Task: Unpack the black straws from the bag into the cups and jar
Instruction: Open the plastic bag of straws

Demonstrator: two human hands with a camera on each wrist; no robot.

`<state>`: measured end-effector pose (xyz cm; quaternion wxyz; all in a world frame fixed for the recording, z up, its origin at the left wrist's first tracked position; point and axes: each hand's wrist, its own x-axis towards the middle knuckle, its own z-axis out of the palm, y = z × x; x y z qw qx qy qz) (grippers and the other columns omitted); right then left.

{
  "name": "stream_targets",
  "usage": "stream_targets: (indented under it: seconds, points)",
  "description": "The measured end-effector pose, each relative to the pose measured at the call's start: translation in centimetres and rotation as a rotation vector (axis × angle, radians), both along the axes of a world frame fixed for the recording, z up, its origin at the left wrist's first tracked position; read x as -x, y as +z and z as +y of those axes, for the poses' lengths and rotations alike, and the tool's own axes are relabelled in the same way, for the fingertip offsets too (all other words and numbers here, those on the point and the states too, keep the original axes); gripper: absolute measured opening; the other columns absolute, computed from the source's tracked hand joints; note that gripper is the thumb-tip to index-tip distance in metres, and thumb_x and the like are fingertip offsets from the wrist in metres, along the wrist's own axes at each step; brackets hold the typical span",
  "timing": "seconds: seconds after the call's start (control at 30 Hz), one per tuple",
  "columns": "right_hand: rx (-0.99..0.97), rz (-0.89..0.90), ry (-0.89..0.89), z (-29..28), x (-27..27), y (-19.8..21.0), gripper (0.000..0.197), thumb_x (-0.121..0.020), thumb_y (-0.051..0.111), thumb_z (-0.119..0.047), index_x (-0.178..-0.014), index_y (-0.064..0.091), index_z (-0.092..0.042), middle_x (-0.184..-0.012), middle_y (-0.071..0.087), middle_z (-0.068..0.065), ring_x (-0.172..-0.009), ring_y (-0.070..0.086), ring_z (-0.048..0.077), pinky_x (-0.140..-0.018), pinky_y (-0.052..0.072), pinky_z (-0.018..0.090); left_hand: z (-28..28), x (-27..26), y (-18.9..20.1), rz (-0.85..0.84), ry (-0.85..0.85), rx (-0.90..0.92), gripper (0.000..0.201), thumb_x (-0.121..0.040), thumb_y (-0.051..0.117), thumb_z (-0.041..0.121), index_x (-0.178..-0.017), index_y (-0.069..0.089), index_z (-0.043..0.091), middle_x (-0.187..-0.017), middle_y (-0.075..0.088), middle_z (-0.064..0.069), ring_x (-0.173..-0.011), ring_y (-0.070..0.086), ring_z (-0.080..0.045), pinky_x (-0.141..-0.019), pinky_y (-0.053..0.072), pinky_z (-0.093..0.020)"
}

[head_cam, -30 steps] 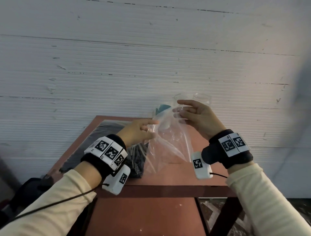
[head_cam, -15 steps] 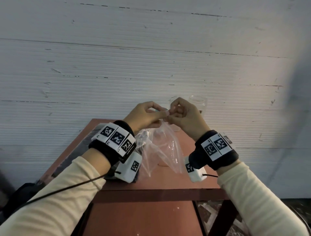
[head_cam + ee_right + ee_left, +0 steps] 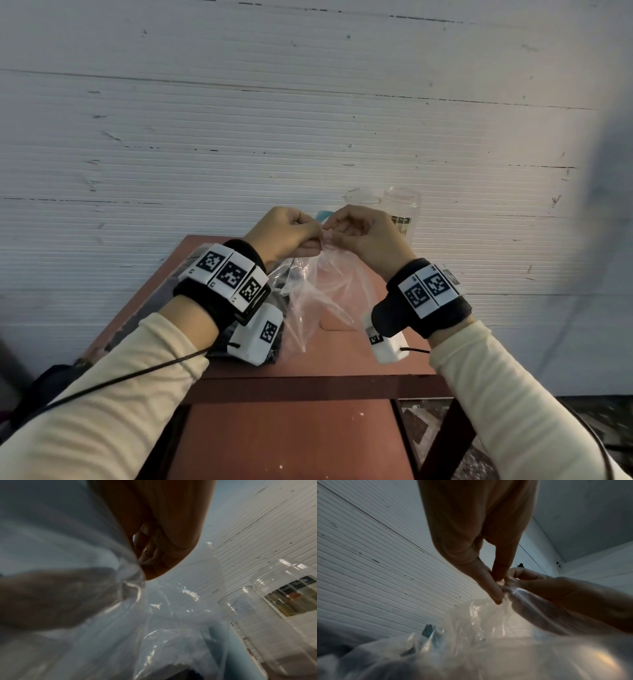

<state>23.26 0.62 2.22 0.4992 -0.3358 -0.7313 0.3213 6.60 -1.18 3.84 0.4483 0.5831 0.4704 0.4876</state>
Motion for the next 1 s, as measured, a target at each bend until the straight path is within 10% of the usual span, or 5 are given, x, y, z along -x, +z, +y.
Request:
stream_targets:
  seconds: [0.5, 0.7, 1.0]
  points:
    - [-0.027, 0.003, -0.134, -1.3, 1.1, -1.8, 0.023, -0.085, 0.059, 0.005, -0.091, 0.077, -0.009, -0.08, 0.069, -0.006, -0.078, 0.065, 0.003, -0.075, 0.054, 0.02, -1.4, 0.1, -1.5, -0.174, 0.026, 0.033, 0.017, -0.091, 0.056, -0.008, -0.083, 0.062, 0.005, -0.08, 0.067, -0.014, -0.062, 0.071, -0.01, -0.06, 0.056, -0.018]
    - [0.024, 0.054, -0.155, -1.2, 1.4, -2.2, 0.024, -0.085, 0.057, 0.005, -0.095, 0.075, -0.007, -0.093, 0.071, 0.007, -0.087, 0.07, 0.021, -0.079, 0.059, 0.036, -1.7, -0.3, -1.8, -0.277, 0.048, 0.053, 0.015, -0.091, 0.055, -0.007, -0.09, 0.066, 0.003, -0.079, 0.069, -0.011, -0.062, 0.071, -0.009, -0.06, 0.056, -0.016]
    - [0.102, -0.009, -0.117, -2.0, 1.4, -1.0, 0.008, -0.079, 0.07, 0.002, -0.086, 0.069, -0.001, -0.08, 0.066, 0.008, -0.058, 0.062, 0.012, -0.053, 0.048, 0.018, -1.8, 0.5, -2.0, -0.217, 0.004, 0.073, 0.009, -0.083, 0.072, 0.007, -0.09, 0.069, 0.004, -0.078, 0.073, -0.005, -0.074, 0.072, -0.011, -0.066, 0.057, -0.018]
